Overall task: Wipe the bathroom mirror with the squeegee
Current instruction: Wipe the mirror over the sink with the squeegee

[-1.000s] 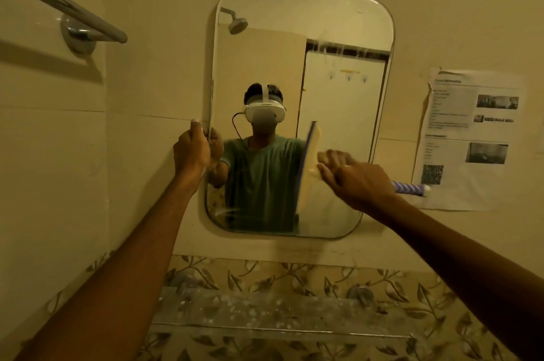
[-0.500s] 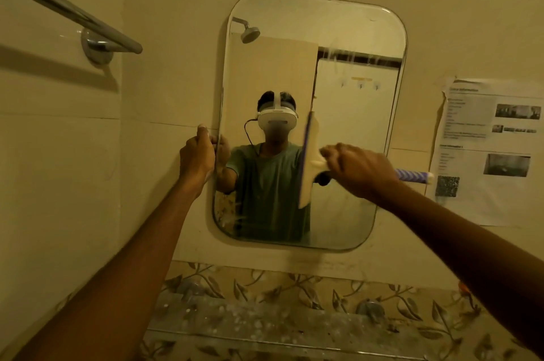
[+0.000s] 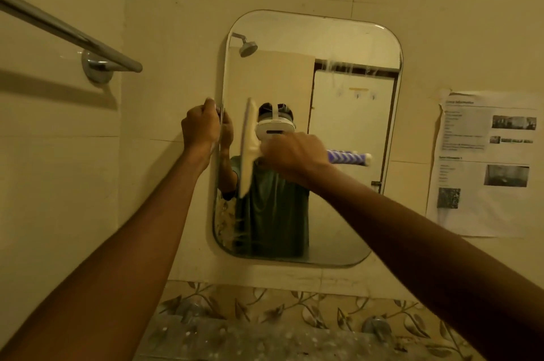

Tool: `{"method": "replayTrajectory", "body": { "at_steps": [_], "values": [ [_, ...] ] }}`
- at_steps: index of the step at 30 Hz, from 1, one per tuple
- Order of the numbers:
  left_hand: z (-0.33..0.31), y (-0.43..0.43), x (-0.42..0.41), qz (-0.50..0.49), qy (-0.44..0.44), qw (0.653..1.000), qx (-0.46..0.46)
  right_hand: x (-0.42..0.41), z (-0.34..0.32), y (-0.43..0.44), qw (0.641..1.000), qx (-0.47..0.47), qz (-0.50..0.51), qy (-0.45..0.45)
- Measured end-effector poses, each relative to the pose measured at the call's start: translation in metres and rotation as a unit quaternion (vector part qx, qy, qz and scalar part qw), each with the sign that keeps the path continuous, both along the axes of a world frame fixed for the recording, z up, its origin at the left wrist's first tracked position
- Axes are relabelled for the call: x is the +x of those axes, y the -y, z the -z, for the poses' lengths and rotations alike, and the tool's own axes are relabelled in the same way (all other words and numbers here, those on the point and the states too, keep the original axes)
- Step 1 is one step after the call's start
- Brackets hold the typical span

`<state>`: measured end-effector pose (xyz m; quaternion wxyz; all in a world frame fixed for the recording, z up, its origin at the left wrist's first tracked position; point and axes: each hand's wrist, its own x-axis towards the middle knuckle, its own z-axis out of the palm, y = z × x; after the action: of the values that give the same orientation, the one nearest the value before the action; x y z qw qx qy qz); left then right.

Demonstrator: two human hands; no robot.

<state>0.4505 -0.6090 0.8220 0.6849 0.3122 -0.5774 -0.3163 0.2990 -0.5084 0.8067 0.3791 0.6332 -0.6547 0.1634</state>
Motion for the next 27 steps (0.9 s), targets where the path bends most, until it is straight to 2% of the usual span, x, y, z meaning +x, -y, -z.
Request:
{"method": "replayTrajectory", "body": {
  "at_steps": [5, 8, 12, 16, 21, 24, 27],
  "values": [
    [0.002, 0.007, 0.001, 0.026, 0.009, 0.999, 0.025, 0.021, -0.014, 0.016, 1.0, -0.023, -0.007, -0.006],
    [0.003, 0.011, -0.001, 0.019, 0.011, 1.0, 0.02, -0.029, -0.014, -0.01, 1.0, -0.001, 0.014, 0.011],
    [0.004, 0.009, -0.006, 0.002, 0.008, 1.0, 0.006, -0.109, -0.004, -0.062, 0.997, -0.008, 0.071, -0.028],
    [0.001, 0.008, -0.002, 0.01, 0.014, 1.0, 0.023, -0.135, 0.004, -0.083, 0.994, -0.064, 0.066, 0.053],
    [-0.012, 0.007, 0.003, 0.058, -0.03, 0.998, 0.013, -0.088, -0.007, -0.05, 0.999, -0.028, 0.035, 0.011],
    [-0.021, 0.006, 0.002, 0.066, -0.054, 0.996, -0.005, -0.027, -0.025, -0.009, 0.999, -0.033, -0.026, 0.029],
    [-0.019, 0.008, -0.002, 0.029, -0.046, 0.998, -0.039, 0.017, -0.046, 0.024, 0.998, -0.058, -0.024, 0.009]
  ]
}}
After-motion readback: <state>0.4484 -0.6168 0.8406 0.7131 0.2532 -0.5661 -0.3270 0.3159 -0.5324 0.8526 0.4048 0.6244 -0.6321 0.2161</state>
